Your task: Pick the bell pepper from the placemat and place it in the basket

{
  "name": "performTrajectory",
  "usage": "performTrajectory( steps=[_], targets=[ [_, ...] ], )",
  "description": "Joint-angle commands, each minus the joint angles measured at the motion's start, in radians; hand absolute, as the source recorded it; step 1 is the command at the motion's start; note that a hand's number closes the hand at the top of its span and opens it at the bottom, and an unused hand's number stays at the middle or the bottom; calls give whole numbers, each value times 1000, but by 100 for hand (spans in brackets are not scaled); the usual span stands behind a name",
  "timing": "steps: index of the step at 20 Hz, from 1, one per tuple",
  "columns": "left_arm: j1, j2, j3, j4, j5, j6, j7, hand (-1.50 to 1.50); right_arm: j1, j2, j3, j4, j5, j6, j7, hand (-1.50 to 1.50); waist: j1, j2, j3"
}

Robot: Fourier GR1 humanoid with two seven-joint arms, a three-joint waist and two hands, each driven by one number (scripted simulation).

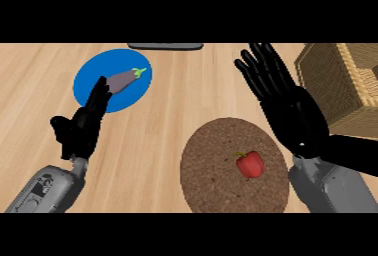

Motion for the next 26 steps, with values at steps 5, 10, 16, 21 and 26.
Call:
performTrajectory(
  steps=[5,10,16,21,26],
  targets=[
    [201,7,-27,107,67,-71,99,0,-100,-29,197,56,39,257,19,150,28,20,-6],
    [268,22,-37,149,80,-93,132,0,-28,-33,512,-29,266,375,-48,150,-4,5,-4],
    [324,63,-6,104,99,-108,152,0,17,-104,596,-145,633,168,39,-150,-41,-10,-5],
    [342,28,-14,119,100,-98,135,0,-153,-255,456,-213,888,125,166,-150,-69,-16,-8],
    [364,77,19,81,116,-133,133,0,-290,-386,376,-379,877,335,355,-150,-51,-11,-8]
  ],
)
